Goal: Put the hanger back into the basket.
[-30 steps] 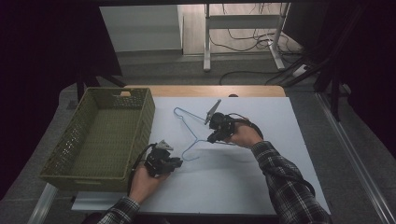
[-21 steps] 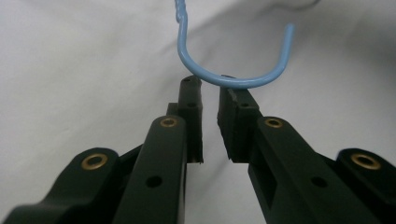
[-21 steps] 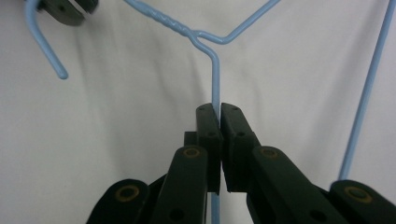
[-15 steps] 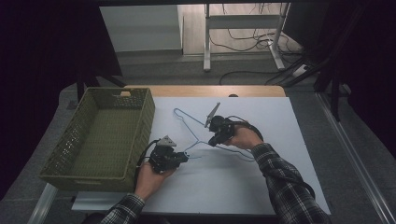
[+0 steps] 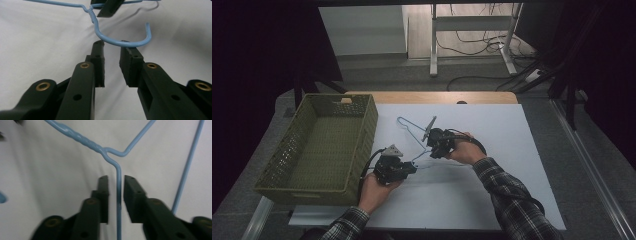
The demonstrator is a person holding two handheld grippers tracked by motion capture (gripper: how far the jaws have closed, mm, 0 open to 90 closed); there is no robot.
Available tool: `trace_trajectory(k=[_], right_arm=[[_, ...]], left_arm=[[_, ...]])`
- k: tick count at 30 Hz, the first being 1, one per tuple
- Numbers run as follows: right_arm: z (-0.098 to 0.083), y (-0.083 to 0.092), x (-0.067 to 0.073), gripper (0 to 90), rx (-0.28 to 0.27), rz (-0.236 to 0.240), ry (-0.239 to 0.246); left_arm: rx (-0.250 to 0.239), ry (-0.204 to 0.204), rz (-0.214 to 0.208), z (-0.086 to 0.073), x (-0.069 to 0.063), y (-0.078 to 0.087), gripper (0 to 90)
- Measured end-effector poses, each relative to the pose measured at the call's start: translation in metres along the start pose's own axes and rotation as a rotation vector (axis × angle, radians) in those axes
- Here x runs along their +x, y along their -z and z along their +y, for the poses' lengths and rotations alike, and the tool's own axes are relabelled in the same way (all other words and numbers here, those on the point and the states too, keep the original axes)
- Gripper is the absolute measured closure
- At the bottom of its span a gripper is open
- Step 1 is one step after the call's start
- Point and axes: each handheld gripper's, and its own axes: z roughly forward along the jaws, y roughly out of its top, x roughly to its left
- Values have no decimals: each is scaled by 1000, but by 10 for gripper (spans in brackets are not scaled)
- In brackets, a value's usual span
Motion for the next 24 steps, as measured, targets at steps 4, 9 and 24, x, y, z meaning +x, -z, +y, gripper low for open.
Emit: trace_trajectory(k=[4,9,24], right_arm=[[-1,1,3,865,-12,-36,31],[-3,16,3,869,-92,-42,17],[-20,90,11,868,-212,42,-48]], left_arm=[[4,-6,9,0,1,0,693],[-11,0,4,1,4,5,516],[-148,-130,17,41,-2,48,332]])
